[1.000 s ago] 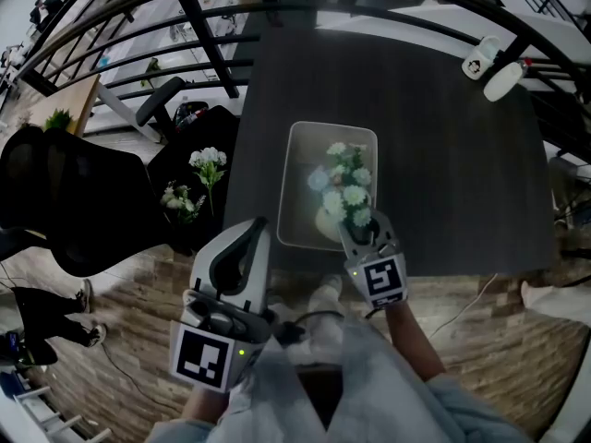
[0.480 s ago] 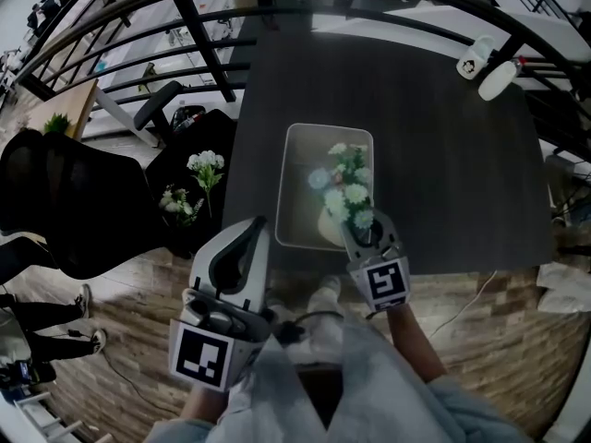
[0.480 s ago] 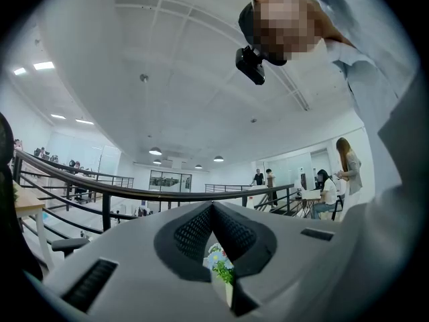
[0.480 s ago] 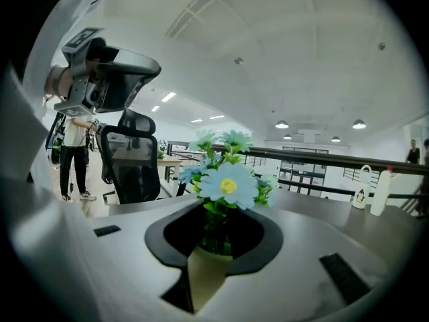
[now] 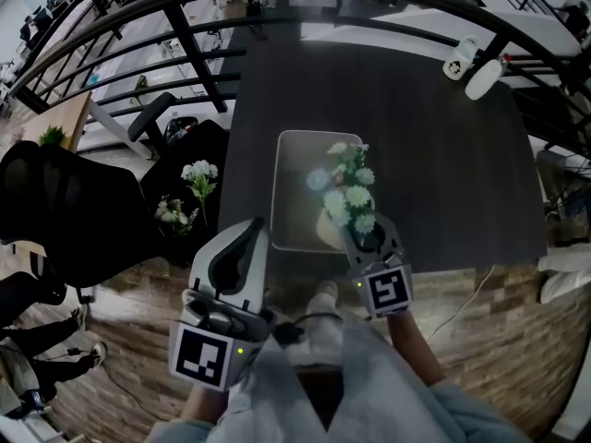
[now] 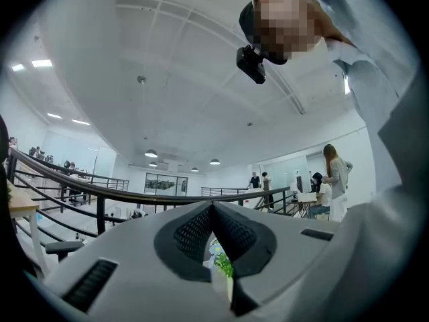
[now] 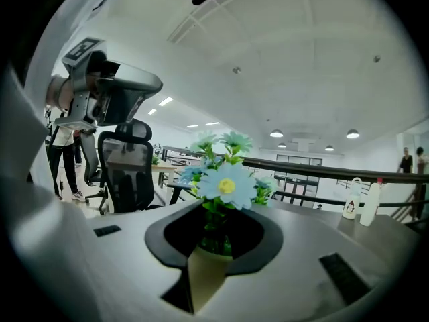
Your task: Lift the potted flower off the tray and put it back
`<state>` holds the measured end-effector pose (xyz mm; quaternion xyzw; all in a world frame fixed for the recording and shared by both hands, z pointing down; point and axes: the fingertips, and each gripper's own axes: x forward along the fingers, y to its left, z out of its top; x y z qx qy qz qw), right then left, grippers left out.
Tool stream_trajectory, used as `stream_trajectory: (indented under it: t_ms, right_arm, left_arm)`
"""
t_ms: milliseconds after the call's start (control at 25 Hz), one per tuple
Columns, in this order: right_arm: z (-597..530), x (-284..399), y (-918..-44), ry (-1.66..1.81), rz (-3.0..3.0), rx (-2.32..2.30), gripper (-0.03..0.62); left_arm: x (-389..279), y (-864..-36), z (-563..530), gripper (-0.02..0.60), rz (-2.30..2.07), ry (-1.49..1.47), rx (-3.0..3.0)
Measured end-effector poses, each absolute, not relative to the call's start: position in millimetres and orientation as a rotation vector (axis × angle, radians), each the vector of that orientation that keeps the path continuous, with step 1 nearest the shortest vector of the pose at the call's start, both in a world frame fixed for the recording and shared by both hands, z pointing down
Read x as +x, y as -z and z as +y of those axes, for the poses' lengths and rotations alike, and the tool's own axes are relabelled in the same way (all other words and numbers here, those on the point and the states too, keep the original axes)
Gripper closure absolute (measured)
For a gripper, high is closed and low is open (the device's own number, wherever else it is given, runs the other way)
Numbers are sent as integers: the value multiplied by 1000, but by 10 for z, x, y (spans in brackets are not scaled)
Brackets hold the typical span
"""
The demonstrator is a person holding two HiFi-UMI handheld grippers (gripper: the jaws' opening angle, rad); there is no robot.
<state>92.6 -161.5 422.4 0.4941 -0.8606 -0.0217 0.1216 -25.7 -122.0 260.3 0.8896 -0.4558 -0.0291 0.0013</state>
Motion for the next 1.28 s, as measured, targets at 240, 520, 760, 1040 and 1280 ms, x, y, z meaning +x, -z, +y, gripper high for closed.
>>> stream_trajectory:
  t_ms: [240, 520, 760, 1040, 1280]
  right_arm:
    - [-1573, 958, -3928, 135, -2524, 1480, 507]
    - [-1497, 934, -3645, 188, -2540, 1536, 507]
    - [-1443, 895, -3421, 216, -2551, 1575, 508]
    - [-1405, 885, -3197, 273, -2551, 1592, 508]
    - [-1389, 894, -3112, 301, -2535, 1598, 508]
  left_arm:
    - [-230, -2521, -1211, 583, -1414, 111, 2814]
    - [-247, -2485, -1169, 583, -1393, 139, 2843]
    - [-286, -2456, -1172, 583, -1382, 158, 2863]
    - [-279, -2390, -1199, 583, -1377, 184, 2881]
    - [-297, -2379, -1207, 583, -1380, 199, 2883]
